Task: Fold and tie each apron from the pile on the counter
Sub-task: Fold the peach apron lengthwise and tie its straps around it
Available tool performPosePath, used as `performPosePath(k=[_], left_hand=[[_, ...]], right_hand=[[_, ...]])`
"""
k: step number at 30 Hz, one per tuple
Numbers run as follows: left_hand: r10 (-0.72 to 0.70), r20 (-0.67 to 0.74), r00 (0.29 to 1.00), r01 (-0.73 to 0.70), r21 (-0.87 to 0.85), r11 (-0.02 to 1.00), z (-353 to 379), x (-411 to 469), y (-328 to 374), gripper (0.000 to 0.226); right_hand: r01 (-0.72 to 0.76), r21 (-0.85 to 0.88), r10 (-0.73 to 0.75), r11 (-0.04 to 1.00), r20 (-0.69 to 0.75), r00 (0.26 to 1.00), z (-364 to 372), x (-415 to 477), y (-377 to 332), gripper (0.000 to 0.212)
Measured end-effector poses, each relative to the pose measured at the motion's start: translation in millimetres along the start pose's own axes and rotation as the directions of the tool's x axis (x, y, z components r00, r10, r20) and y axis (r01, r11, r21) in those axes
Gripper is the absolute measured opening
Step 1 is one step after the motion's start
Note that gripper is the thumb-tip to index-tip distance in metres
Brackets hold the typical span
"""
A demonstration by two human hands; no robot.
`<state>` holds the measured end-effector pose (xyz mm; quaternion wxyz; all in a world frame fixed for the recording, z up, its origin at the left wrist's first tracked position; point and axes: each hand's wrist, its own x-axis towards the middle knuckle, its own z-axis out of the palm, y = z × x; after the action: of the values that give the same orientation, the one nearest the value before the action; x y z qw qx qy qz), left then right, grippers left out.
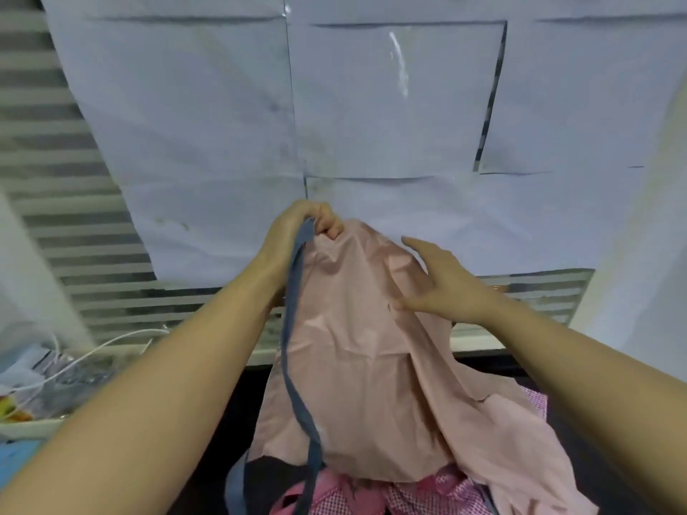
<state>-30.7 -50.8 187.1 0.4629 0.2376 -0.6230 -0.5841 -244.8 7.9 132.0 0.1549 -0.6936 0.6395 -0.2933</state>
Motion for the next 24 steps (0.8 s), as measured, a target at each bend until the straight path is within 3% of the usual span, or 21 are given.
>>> performPosePath(k=[2, 4, 7, 10, 14, 17, 18, 20, 21, 22, 24], left_hand=[[0.065, 0.022, 0.998, -0.067, 0.076, 0.995, 3, 3, 24, 0.016], [0.137, 0.054, 0.989, -0.147, 0.353, 0.924, 0, 4, 44, 0.025], [0.142, 0.128, 0.982, -0.191, 0.682, 0.706, -16, 4, 62, 0.040], [0.218, 0.181, 0.959, -0.255, 0.887, 0.385, -32, 11, 69, 0.033], [0.387, 0.254, 0.886, -0.329, 0.934, 0.138, -36, 34, 82, 0.025], [0.587, 0.166, 0.792, -0.271, 0.958, 0.094, -22, 53, 103, 0.016], [0.590, 0.135, 0.796, -0.211, 0.976, 0.061, -18, 59, 110, 0.022], [0.505, 0.162, 0.848, -0.055, 0.974, -0.220, -11, 69, 113, 0.046], [0.449, 0.150, 0.881, -0.015, 0.957, -0.291, -9, 70, 107, 0.051], [0.388, 0.108, 0.915, 0.003, 0.961, -0.275, -5, 68, 99, 0.051], [0.317, 0.031, 0.948, -0.001, 0.995, -0.095, 0, 58, 69, 0.045]], right_hand=[[0.024, -0.055, -0.021, 0.998, 0.049, 0.999, -10, 15, -9, 0.041], [0.007, -0.060, -0.002, 0.998, 0.070, 0.998, -17, 22, -12, 0.021], [-0.004, 0.051, 0.005, 0.999, -0.013, 1.000, -38, 19, -23, 0.016], [0.029, 0.198, -0.006, 0.980, -0.116, 0.993, -69, 16, -46, 0.021], [0.100, 0.331, -0.073, 0.938, -0.093, 0.993, -108, 19, -85, 0.029], [0.098, 0.433, -0.079, 0.896, -0.062, 0.995, -140, 23, -116, 0.028], [0.102, 0.457, -0.072, 0.883, -0.083, 0.994, -150, 23, -125, 0.029], [0.130, 0.522, -0.067, 0.843, -0.137, 0.988, -166, 23, -137, 0.029], [0.146, 0.553, -0.064, 0.820, -0.166, 0.984, -171, 23, -139, 0.030], [0.159, 0.584, -0.056, 0.796, -0.190, 0.980, -175, 22, -140, 0.030], [0.173, 0.635, -0.030, 0.752, -0.230, 0.973, -180, 20, -140, 0.029]])
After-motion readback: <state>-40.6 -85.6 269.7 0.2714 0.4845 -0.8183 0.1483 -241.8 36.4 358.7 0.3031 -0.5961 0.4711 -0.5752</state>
